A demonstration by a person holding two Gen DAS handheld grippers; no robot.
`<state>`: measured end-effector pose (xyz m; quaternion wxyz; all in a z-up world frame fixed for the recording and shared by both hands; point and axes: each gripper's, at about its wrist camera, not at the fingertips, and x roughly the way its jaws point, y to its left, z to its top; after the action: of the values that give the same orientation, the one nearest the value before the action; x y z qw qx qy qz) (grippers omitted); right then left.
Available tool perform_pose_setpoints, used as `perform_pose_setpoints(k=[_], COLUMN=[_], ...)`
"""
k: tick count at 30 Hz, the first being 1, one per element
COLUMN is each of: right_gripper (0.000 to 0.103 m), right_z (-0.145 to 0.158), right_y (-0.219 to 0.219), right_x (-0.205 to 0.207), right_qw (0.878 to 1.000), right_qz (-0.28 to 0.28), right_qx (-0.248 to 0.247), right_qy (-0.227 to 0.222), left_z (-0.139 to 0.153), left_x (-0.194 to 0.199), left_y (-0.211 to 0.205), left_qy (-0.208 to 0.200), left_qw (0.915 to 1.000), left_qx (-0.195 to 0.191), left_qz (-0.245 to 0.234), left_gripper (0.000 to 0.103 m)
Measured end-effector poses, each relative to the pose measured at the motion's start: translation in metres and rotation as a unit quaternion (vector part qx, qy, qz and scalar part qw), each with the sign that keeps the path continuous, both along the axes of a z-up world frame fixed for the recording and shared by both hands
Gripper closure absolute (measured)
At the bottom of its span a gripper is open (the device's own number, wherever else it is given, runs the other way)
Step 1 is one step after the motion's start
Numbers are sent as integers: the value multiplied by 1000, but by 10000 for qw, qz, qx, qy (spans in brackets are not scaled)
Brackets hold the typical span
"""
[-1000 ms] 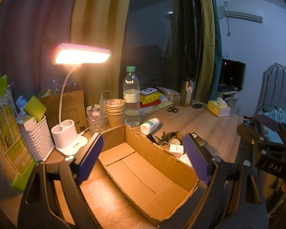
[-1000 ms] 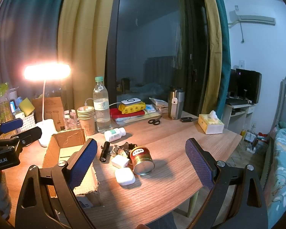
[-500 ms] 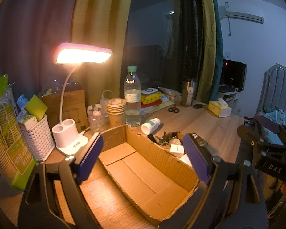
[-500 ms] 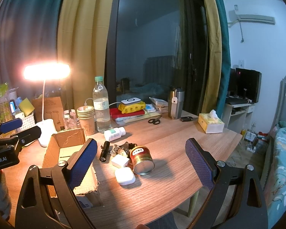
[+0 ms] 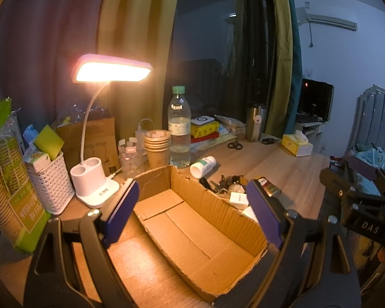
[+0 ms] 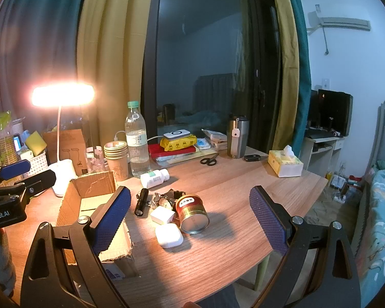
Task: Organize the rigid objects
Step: 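Grasp the cardboard box side wall with the left gripper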
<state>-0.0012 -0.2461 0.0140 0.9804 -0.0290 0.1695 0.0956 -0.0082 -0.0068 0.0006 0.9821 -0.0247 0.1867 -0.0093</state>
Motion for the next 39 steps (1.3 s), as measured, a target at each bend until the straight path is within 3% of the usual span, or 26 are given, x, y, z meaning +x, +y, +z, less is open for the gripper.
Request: perform_pose_setpoints(k=[6,16,26,28,32,39], right_gripper=[8,8,8,8,8,8], right_z=[-7,-28,-40,-42,-44,-46], right_y=[-1,-7,-26,-30,-35,-37], right_x=[6,26,32,33,33,35], right_qw=[9999,9982,9963,9959,9955,9949], right_qz=[48,57,-6,-33,-68,-71], right_qx=[107,226,425,461,493,535], right_qy=[98,547,753,780,800,850], left_z=[-6,-38,-98,-104,-117,-121], left_x=[3,29,62,66,72,69], left_y=[3,10,10,10,12,13], left_qy=[179,999,2247,2393,2737,3106], left_qw=[9996,9940,9726,9690,9599,9493], left_qx=[-62,-82,-66,-30,-61,-213], left_qz=[192,438,598,610,611,439], left_gripper=[17,17,17,17,28,29])
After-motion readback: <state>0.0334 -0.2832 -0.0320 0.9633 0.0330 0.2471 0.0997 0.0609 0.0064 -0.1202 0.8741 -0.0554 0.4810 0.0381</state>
